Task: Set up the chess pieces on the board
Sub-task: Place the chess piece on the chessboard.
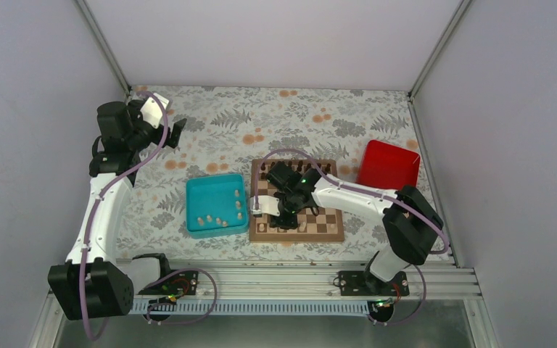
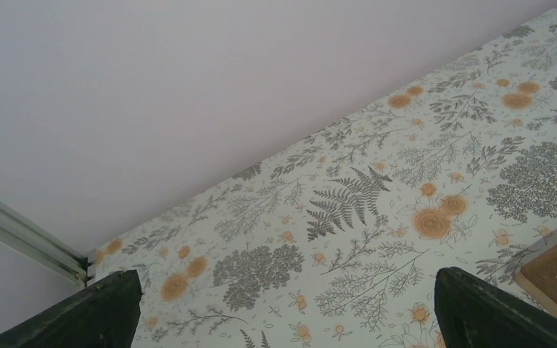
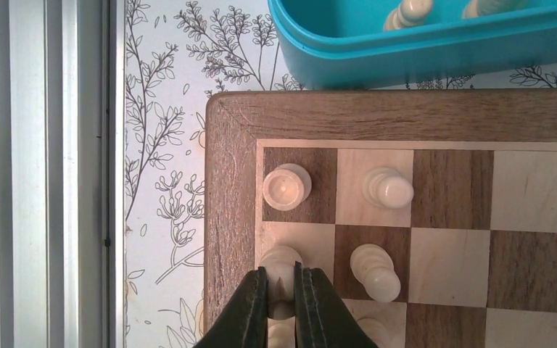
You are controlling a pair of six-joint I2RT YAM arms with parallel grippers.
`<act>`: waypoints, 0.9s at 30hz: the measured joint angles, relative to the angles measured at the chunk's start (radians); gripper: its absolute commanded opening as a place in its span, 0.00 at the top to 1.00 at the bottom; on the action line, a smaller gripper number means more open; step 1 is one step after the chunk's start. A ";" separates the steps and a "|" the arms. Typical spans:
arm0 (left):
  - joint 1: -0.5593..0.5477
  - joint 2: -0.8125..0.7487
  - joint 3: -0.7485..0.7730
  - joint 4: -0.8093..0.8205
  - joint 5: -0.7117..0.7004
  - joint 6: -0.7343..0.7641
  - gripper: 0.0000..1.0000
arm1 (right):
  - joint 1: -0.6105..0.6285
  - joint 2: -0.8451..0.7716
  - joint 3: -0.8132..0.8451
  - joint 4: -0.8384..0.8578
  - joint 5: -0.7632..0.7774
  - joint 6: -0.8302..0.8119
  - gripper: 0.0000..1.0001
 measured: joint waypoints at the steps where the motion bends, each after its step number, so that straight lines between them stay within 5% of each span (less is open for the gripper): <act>1: 0.000 0.000 0.000 0.000 -0.001 0.000 0.00 | 0.000 0.002 0.000 0.001 0.000 0.000 0.93; 18: 0.000 0.000 0.000 0.000 -0.002 0.000 0.00 | 0.005 0.028 0.002 0.015 0.001 -0.003 0.88; 27: 0.000 0.000 0.000 0.000 -0.002 0.000 0.00 | 0.005 0.029 0.023 -0.001 0.002 -0.007 0.68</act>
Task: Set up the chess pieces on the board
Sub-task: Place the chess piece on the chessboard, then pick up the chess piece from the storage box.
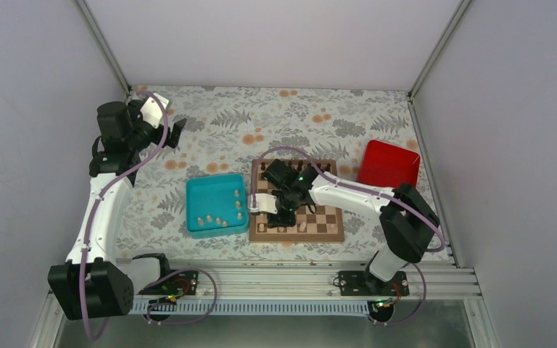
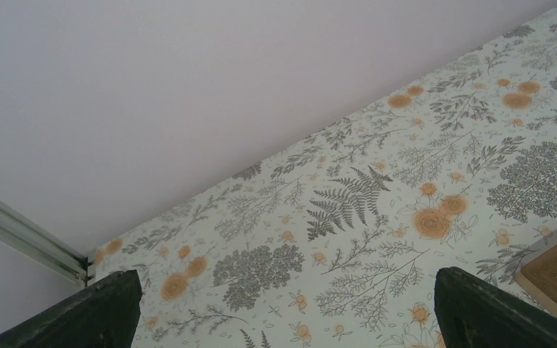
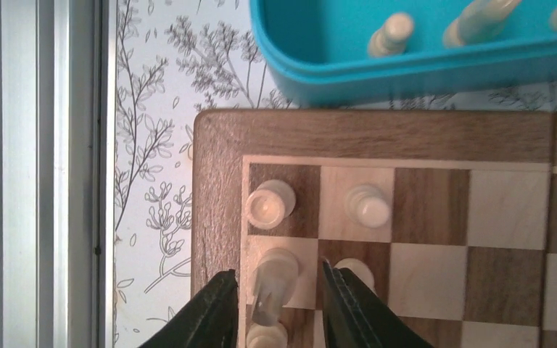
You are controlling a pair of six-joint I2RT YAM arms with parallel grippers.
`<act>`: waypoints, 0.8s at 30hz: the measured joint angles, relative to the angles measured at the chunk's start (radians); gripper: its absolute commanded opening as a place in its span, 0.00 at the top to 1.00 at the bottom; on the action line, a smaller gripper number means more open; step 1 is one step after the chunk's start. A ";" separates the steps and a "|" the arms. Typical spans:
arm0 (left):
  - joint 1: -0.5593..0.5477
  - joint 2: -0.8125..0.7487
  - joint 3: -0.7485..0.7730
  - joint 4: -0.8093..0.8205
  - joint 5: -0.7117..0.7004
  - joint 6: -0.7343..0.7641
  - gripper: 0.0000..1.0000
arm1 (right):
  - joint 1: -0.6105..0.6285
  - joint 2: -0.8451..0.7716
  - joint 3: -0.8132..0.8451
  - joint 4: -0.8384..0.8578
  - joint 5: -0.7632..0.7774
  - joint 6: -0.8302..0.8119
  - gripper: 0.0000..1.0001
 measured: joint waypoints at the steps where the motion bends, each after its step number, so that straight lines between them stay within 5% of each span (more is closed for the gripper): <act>1: 0.000 0.000 0.000 0.000 0.000 0.000 0.00 | 0.000 0.000 0.011 -0.005 0.003 -0.002 0.68; 11: 0.000 -0.001 0.007 -0.008 0.009 -0.001 0.00 | 0.009 0.035 0.315 -0.085 0.005 -0.010 0.63; 24: 0.000 -0.011 0.010 -0.007 0.034 -0.002 0.00 | 0.141 0.463 0.751 -0.048 0.023 -0.020 0.58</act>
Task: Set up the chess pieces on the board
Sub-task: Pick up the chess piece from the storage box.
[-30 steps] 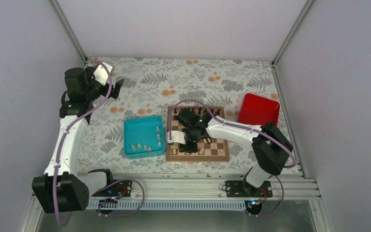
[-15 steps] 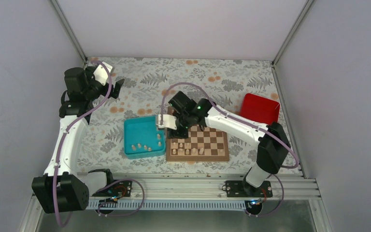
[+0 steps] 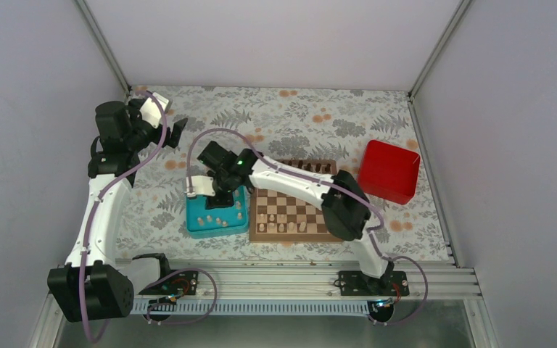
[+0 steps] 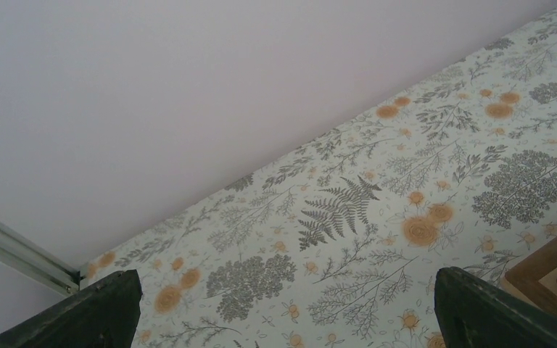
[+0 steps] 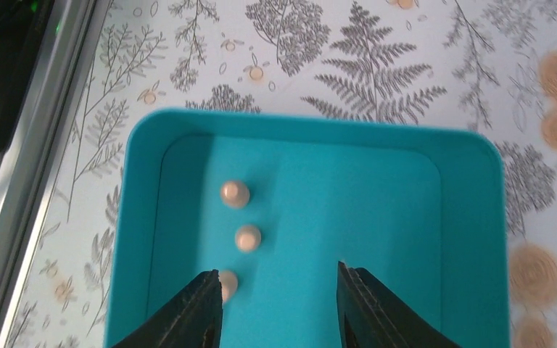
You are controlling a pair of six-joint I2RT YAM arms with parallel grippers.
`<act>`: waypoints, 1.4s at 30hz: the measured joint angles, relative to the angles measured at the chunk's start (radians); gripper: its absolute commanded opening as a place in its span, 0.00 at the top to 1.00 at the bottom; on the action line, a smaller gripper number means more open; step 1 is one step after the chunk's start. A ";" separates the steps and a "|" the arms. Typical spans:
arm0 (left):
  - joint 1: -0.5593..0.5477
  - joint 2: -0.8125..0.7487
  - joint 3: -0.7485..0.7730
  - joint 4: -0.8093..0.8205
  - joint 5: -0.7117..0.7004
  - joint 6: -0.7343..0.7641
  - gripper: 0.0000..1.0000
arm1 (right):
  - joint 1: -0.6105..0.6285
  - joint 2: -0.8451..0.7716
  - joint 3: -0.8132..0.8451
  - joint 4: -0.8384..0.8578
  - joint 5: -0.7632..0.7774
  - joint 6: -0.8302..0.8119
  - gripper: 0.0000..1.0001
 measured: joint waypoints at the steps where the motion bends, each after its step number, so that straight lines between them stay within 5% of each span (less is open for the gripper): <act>1: 0.000 0.000 0.000 0.000 0.000 0.000 0.00 | 0.009 0.027 0.026 0.000 -0.001 -0.002 0.57; 11: 0.000 0.000 0.000 0.006 0.011 0.000 0.00 | 0.036 0.180 0.128 -0.002 -0.027 -0.014 0.57; 32: 0.000 -0.005 -0.002 0.007 0.026 0.000 0.00 | 0.062 0.219 0.124 0.011 -0.077 -0.028 0.59; 42: 0.000 -0.019 -0.002 0.007 0.026 0.000 0.00 | 0.062 0.247 0.104 0.046 -0.077 -0.028 0.77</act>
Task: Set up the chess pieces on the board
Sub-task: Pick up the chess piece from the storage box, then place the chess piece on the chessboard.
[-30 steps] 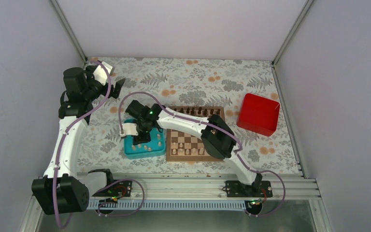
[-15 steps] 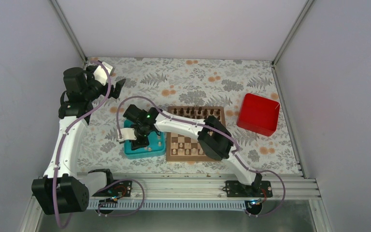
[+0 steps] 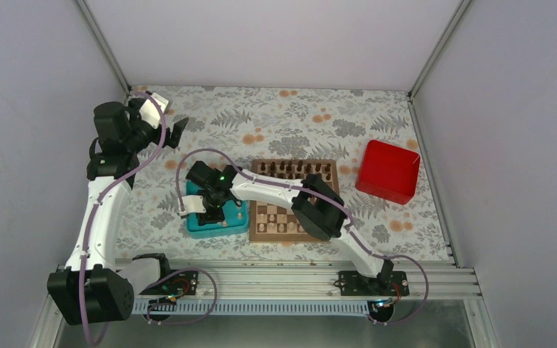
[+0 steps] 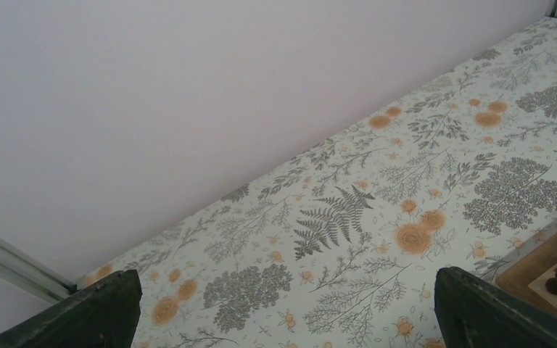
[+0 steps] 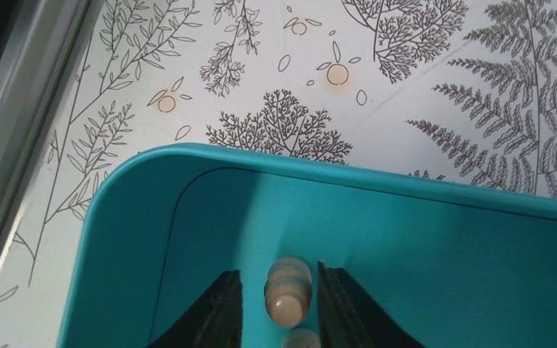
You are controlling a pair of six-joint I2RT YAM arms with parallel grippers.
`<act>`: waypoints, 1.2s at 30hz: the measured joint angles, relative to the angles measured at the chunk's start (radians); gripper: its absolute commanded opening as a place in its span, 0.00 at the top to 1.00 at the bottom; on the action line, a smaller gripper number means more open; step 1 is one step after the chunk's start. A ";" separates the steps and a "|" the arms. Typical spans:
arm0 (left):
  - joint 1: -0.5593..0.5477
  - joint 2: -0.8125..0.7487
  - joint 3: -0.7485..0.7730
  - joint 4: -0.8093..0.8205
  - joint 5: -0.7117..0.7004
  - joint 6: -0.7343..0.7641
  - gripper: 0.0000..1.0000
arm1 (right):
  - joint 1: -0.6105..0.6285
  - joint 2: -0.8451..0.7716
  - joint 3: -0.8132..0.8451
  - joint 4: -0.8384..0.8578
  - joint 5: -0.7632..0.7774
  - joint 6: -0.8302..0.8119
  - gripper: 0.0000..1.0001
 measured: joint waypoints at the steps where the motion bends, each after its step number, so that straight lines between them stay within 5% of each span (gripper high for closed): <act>1: 0.000 -0.001 0.000 0.000 0.000 0.000 0.00 | 0.000 0.002 0.000 0.001 0.000 0.000 0.80; 7: 0.000 -0.001 -0.001 0.000 0.000 0.000 0.00 | 0.000 0.002 -0.002 0.011 0.000 0.001 0.91; 17: 0.000 -0.001 -0.002 0.000 -0.001 0.000 0.00 | -0.003 -0.088 -0.058 0.013 0.020 0.007 0.94; 24: 0.000 -0.001 -0.002 0.000 -0.012 0.000 0.00 | -0.059 -0.375 -0.202 0.023 0.043 0.027 0.93; 36: 0.003 -0.001 -0.002 0.010 -0.033 0.000 0.00 | -0.340 -0.902 -0.780 0.042 0.142 0.069 0.91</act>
